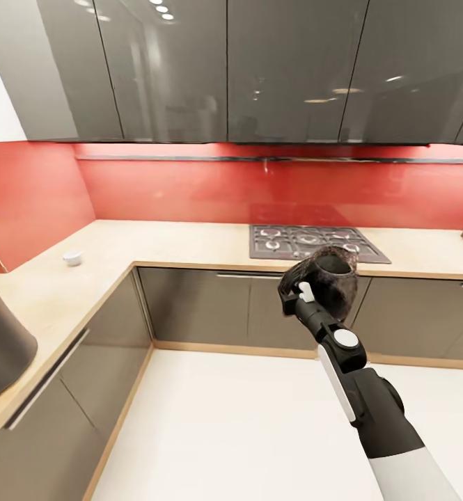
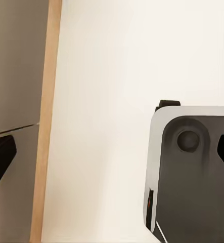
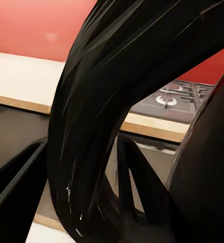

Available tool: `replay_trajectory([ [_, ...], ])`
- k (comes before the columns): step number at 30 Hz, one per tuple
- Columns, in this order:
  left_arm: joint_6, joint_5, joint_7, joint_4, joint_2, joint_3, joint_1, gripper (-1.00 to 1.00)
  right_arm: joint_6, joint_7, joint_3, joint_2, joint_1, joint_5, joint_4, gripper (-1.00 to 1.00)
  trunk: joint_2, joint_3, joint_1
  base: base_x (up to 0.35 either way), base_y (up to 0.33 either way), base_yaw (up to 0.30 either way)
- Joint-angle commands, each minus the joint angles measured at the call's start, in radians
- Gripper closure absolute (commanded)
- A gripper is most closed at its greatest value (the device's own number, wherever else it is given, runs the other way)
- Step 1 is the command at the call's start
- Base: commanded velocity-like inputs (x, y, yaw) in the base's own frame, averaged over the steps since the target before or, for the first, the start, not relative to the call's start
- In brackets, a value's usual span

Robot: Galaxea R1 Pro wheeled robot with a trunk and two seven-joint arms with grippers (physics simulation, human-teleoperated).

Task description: Set up a coffee station on the kitchen countertop: keep the coffee maker on the countertop, move the bottle of coffee from the kitchen shelf to the counter next to the coffee maker, place a paper coffee filter on top of the coffee maker, put the saucer next to the coffee maker with the coffee cup on the saucer, and place the electric kettle next to the coffee maker.

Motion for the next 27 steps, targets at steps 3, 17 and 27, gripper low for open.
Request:
replay_trajectory([
  [3, -0.001, 0.001, 0.000, -0.001, 0.000, 0.002, 0.000, -1.00, 0.005, 0.001, 0.001, -0.001, -0.001, -0.001, -0.002, 1.00, -0.002, -0.002, 0.001, 0.297, -0.139, 0.000],
  [17, -0.001, 0.001, 0.000, 0.000, 0.000, 0.002, 0.000, -1.00, 0.005, 0.001, 0.001, 0.000, -0.001, -0.001, -0.002, 1.00, -0.002, -0.002, 0.001, 0.298, -0.139, 0.000],
  [27, -0.001, 0.001, 0.000, 0.000, 0.000, 0.003, 0.000, -1.00, 0.005, 0.001, 0.002, 0.002, -0.001, -0.002, -0.002, 1.00, -0.002, -0.002, 0.001, 0.298, -0.139, 0.200],
])
